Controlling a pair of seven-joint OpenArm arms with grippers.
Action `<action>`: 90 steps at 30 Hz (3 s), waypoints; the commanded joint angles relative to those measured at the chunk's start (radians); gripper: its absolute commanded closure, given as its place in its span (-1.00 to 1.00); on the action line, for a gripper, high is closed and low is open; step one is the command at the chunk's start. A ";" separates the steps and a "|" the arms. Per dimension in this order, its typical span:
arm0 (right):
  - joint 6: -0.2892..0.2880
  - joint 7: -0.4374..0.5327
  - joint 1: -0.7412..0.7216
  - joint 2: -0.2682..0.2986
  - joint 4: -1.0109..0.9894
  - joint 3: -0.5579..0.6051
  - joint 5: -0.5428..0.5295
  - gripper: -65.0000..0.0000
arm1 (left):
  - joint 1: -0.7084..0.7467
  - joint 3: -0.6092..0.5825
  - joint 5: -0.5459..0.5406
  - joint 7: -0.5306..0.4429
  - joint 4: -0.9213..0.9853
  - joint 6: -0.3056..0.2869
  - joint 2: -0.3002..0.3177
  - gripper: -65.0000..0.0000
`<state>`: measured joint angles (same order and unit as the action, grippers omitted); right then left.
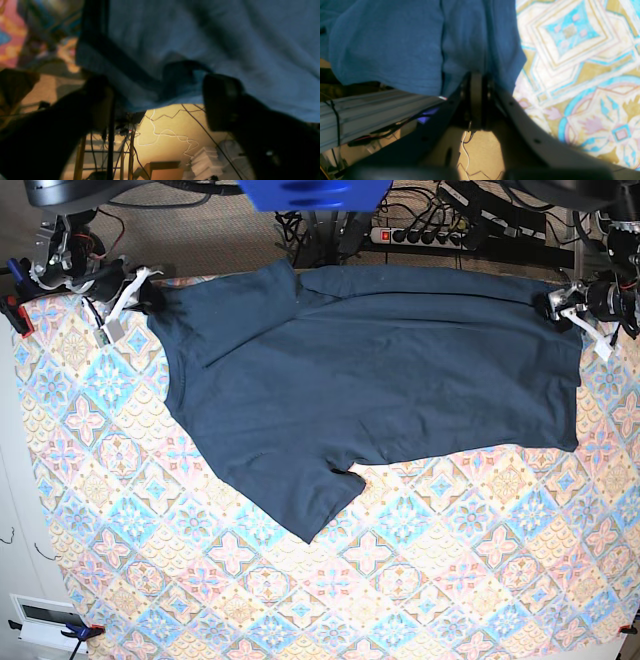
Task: Layout the t-shirt on the table in an organized manner, then fold the t-shirt properly
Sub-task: 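Hold the shoulders with both grippers and smooth the shirt flat, then move both grippers to the hem edge and grasp it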
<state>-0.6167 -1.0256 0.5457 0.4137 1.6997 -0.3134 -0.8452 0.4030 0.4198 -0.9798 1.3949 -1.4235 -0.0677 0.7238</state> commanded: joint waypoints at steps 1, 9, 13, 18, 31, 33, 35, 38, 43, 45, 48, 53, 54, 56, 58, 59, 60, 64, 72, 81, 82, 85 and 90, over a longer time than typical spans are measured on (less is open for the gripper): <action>-0.001 0.012 -0.002 0.020 0.010 -0.013 -0.010 0.96 | -0.002 0.057 0.008 -0.007 -0.010 0.001 0.024 -0.97; -0.001 0.017 -0.002 0.017 0.023 -0.013 -0.010 0.65 | -0.034 0.305 0.008 -0.018 -0.010 -0.001 -0.054 -0.99; -0.001 0.018 -0.002 0.017 0.035 -0.013 -0.013 0.42 | -0.080 0.347 0.008 -0.021 -0.010 -0.001 -0.086 -0.99; -0.001 0.020 -0.002 -0.002 0.069 -0.034 -0.009 0.31 | -0.161 0.388 0.014 -0.022 -0.010 -0.001 -0.131 -0.99; 0.001 0.017 -0.178 -0.025 0.069 -0.154 0.097 0.30 | -0.427 0.383 0.157 -0.024 -0.009 0.007 -0.174 -0.99; 0.001 0.012 -0.223 -0.025 0.066 -0.152 0.097 0.30 | -0.476 0.382 0.252 -0.027 -0.009 0.006 -0.191 -0.99; 0.001 0.011 -0.252 -0.025 0.066 -0.151 0.097 0.30 | -0.516 0.380 0.319 -0.056 -0.007 0.006 -0.218 -0.99; 0.001 0.011 -0.299 -0.025 0.064 -0.120 0.097 0.31 | -0.553 0.371 0.416 -0.119 -0.003 0.006 -0.255 -0.99; 0.001 0.014 -0.391 -0.025 0.063 -0.030 0.097 0.31 | -0.579 0.227 0.609 -0.266 -0.001 0.006 -0.301 -0.99; 0.001 0.014 -0.407 -0.025 0.063 -0.010 0.097 0.31 | -0.580 0.178 0.680 -0.334 0.026 0.006 -0.318 -0.99; 0.001 0.015 -0.407 -0.025 0.061 0.001 0.097 0.31 | -0.625 0.152 0.750 -0.408 0.158 0.007 -0.321 -0.98; 0.001 0.014 -0.407 -0.025 0.061 0.001 0.097 0.31 | -0.705 0.152 0.783 -0.477 0.369 0.007 -0.309 -0.84; 0.001 0.014 -0.407 -0.025 0.061 0.001 0.097 0.31 | -0.706 0.152 0.780 -0.497 0.396 0.007 -0.297 -0.76; 0.001 0.014 -0.407 -0.025 0.061 0.001 0.097 0.31 | -0.720 0.152 0.777 -0.529 0.430 0.006 -0.290 -0.61; 0.001 0.014 -0.407 -0.025 0.061 0.001 0.097 0.31 | -0.732 0.152 0.778 -0.546 0.458 0.004 -0.290 -0.48; 0.001 0.014 -0.407 -0.025 0.061 0.001 0.097 0.31 | -0.735 0.152 0.778 -0.550 0.473 0.003 -0.290 -0.43; 0.001 0.014 -0.407 -0.025 0.061 0.001 0.097 0.31 | -0.738 0.150 0.777 -0.552 0.488 0.001 -0.290 -0.37; 0.001 0.011 -0.407 -0.026 0.061 0.001 0.097 0.31 | -0.758 0.150 0.775 -0.547 0.527 -0.002 -0.297 -0.22; 0.001 0.011 -0.407 -0.026 0.061 0.001 0.097 0.31 | -0.758 0.149 0.775 -0.506 0.527 -0.154 -0.320 0.18; 0.001 0.014 -0.407 -0.026 0.061 0.016 0.097 0.31 | -0.758 0.149 0.775 -0.512 0.525 -0.168 -0.315 1.00; 0.001 0.018 -0.407 -0.026 0.061 0.036 0.099 0.31 | -0.758 0.149 0.773 -0.515 0.517 -0.168 -0.315 1.00; 0.001 0.018 -0.468 -0.025 0.061 0.098 0.165 0.31 | -0.751 0.149 0.773 -0.509 0.442 -0.169 -0.320 1.00; -0.001 0.020 -0.620 -0.025 0.047 0.253 0.378 0.30 | -0.709 0.149 0.773 -0.507 0.300 -0.174 -0.344 1.00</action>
<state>-0.6178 -1.0210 -0.0578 0.3748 1.7351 -0.0544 -0.4477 -0.2825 0.5671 -0.1963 0.9085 -1.1042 -0.2386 0.3645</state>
